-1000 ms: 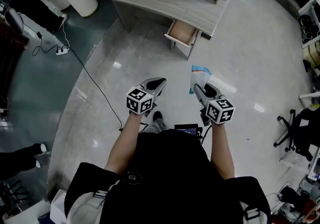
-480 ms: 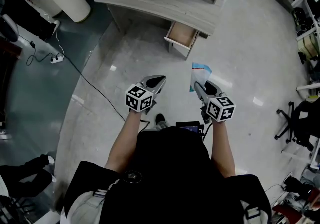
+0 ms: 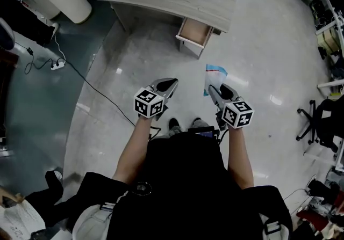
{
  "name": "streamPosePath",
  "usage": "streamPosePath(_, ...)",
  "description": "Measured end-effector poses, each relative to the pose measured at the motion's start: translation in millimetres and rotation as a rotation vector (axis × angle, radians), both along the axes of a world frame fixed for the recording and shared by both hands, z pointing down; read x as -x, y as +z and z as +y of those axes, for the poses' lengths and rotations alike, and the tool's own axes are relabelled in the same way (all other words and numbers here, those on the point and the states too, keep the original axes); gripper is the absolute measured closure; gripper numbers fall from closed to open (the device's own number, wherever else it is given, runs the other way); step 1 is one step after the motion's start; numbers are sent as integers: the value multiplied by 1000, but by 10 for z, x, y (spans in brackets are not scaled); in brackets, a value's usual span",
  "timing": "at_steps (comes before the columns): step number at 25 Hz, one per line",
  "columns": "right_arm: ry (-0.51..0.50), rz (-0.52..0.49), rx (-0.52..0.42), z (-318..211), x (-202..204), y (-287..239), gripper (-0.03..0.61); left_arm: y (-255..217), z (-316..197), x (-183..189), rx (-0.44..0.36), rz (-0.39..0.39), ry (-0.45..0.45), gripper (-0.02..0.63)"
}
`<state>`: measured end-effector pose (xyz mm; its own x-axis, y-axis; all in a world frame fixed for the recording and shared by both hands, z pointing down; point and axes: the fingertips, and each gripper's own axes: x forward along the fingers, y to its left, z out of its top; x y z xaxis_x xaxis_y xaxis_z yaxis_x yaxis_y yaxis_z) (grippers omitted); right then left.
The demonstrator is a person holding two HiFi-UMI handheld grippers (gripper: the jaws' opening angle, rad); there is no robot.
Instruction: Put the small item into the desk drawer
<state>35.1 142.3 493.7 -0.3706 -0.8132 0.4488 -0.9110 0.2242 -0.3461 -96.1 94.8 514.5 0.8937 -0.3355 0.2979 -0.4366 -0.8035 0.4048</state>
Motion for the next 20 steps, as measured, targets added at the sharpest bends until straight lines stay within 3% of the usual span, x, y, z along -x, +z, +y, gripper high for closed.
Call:
streamPosePath(11,-3,-22,24,-129,-151,192,430,209,-42,-106,36,-32,-5,612)
streamPosePath(20,-39,-44,28,-602,-370,228,430,207,-478,-315,37,-52,-42,612)
